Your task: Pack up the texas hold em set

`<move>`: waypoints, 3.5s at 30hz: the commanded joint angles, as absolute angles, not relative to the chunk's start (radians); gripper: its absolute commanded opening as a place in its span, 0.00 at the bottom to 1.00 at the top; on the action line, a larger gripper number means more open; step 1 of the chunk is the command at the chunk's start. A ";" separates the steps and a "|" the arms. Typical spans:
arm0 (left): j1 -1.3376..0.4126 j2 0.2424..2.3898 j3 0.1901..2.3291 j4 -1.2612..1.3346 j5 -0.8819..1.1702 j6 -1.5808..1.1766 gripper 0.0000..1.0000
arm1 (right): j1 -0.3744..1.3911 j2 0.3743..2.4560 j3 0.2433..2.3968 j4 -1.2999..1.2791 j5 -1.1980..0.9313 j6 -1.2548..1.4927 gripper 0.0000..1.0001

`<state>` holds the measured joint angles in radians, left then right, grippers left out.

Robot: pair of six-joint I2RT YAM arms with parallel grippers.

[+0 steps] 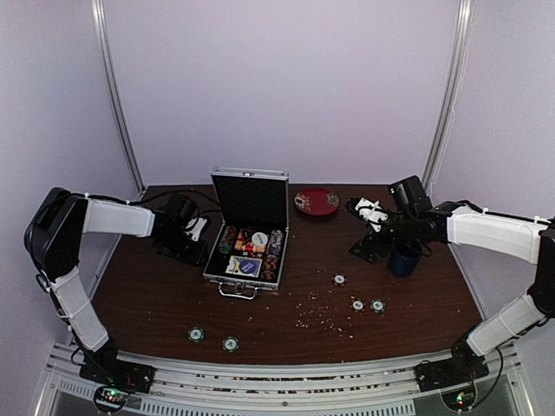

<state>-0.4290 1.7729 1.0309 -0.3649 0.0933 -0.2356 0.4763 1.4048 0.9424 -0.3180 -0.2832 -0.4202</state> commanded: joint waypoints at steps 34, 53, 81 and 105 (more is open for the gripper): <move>-0.592 1.555 1.023 -0.585 0.066 -0.136 0.53 | 0.483 1.441 0.965 -0.392 -0.360 -0.476 0.90; -0.815 1.487 0.871 -0.847 0.072 -0.423 0.64 | 0.544 1.537 1.004 -0.448 -0.362 -0.513 0.85; -0.959 1.549 0.859 -0.855 0.005 -0.526 0.63 | 0.567 1.560 1.003 -0.464 -0.370 -0.532 0.85; -0.989 1.609 0.841 -0.865 0.006 -0.511 0.41 | 0.572 1.571 1.004 -0.472 -0.365 -0.536 0.85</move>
<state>-0.9707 1.5768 0.8383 -0.8471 -0.0002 -0.5228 0.5663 1.5620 0.9874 -0.4614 -0.3660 -0.5282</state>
